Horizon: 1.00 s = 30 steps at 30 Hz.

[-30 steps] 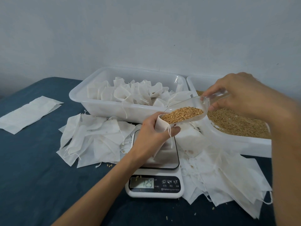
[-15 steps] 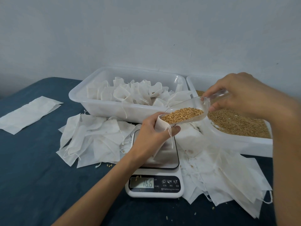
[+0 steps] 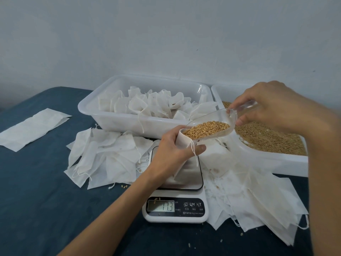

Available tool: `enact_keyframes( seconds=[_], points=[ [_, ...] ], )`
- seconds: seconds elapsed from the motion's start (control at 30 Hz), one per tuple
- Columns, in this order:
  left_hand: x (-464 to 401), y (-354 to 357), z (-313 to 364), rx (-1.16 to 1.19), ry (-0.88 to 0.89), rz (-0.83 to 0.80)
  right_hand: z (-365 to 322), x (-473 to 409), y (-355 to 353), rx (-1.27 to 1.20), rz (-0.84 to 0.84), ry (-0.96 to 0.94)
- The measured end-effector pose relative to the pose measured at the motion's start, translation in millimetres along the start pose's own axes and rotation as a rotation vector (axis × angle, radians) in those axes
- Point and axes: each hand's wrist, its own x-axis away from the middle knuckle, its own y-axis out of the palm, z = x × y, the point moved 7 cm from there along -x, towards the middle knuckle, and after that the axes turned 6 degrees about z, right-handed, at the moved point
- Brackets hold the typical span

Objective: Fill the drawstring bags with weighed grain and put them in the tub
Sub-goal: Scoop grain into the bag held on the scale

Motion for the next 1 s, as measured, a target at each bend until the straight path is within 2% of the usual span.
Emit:
enact_keyframes(
  seconds=[1.0],
  points=[
    [0.4,-2.5,2.5,0.008,-0.063,0.032,4.1,-4.9,5.0,-0.031,0.007,-0.037]
  ],
)
